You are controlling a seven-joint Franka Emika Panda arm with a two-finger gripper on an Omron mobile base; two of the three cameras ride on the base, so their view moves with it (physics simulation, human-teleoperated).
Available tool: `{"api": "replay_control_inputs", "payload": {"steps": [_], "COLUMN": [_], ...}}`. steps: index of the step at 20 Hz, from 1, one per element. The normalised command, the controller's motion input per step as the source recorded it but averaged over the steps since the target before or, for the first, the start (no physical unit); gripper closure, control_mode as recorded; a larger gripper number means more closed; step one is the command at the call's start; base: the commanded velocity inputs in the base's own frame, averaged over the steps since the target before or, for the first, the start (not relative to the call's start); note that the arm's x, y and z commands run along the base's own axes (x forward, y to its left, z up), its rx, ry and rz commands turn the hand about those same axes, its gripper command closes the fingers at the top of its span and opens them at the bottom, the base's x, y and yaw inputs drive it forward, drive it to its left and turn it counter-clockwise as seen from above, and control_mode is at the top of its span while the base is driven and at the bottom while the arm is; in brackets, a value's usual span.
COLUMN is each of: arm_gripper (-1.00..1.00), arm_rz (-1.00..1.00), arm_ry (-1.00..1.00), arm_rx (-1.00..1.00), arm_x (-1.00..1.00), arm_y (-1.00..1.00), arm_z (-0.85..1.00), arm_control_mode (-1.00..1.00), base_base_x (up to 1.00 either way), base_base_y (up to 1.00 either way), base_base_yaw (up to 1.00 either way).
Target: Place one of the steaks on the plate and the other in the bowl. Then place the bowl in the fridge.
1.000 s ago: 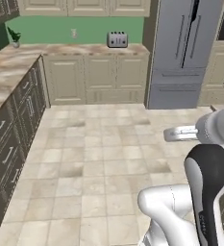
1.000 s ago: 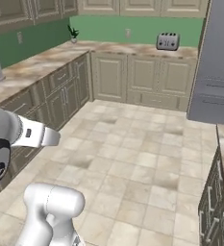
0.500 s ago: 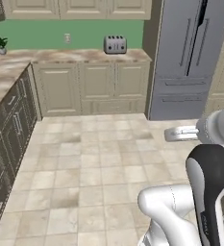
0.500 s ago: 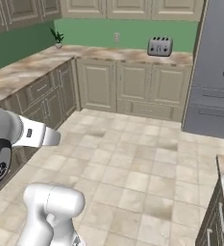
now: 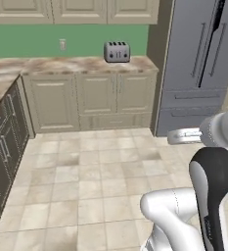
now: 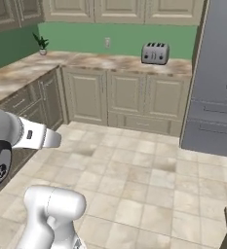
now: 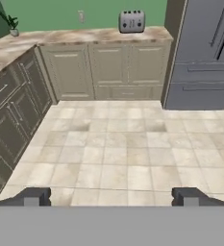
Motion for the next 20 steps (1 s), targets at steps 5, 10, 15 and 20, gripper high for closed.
{"api": "replay_control_inputs", "payload": {"steps": [5, 10, 15, 20], "arm_gripper": [-1.0, -1.0, -1.0, -1.0], "arm_rz": [0.0, 0.0, 0.0, 0.0], "arm_ry": [0.0, 0.0, 0.0, 0.0], "arm_rx": [0.0, 0.0, 0.0, 0.0], "arm_x": [0.0, 0.0, 0.0, 0.0], "arm_y": [0.0, 0.0, 0.0, 0.0], "arm_z": [0.0, 0.0, 0.0, 0.0], "arm_control_mode": [1.0, 1.0, 1.0, 1.0], "base_base_x": [1.0, 1.0, 1.0, 0.74], "base_base_y": [0.0, -0.22, -0.57, -1.0], "base_base_yaw": [0.0, 0.0, 0.0, 0.0]}}
